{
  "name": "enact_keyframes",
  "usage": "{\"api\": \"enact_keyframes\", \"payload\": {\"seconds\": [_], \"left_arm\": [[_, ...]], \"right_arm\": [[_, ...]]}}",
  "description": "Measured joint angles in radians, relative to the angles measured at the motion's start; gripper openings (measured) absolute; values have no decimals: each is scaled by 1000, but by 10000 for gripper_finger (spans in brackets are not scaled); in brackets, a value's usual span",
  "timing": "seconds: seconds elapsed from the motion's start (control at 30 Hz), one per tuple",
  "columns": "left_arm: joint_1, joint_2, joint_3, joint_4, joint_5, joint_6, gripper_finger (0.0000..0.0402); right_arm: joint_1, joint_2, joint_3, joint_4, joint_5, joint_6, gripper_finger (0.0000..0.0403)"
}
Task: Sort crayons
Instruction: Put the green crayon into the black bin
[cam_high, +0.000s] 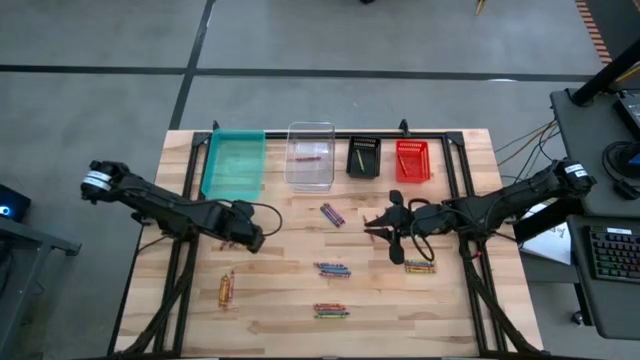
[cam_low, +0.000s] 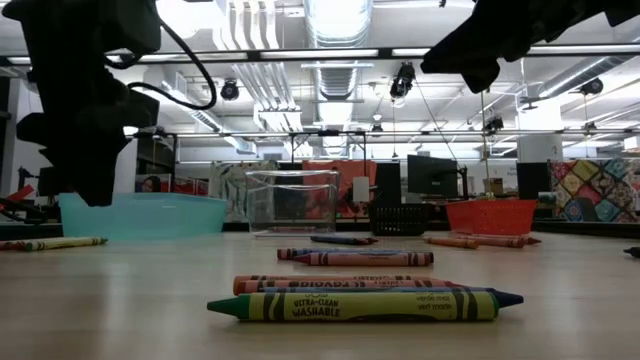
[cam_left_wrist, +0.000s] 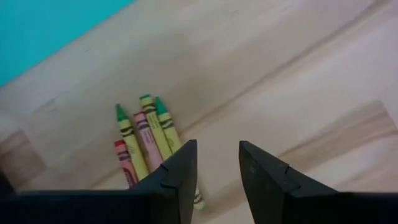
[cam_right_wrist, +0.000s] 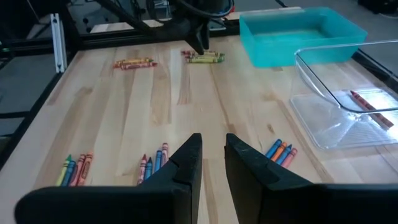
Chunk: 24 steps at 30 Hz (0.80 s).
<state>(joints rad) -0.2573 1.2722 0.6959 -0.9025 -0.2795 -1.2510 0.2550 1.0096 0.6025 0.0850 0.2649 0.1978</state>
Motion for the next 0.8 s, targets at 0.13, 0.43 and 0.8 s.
{"api": "enact_keyframes", "payload": {"seconds": [0.13,0.43,0.8], "left_arm": [[0,41,-4,-4,-3,-7,124],[0,133,-4,-3,-11,-7,129],[0,172,-4,12,-11,-8,123]], "right_arm": [[0,0,0,-1,0,0,59],[0,0,0,-1,0,0,59],[0,0,0,-1,0,0,59]]}}
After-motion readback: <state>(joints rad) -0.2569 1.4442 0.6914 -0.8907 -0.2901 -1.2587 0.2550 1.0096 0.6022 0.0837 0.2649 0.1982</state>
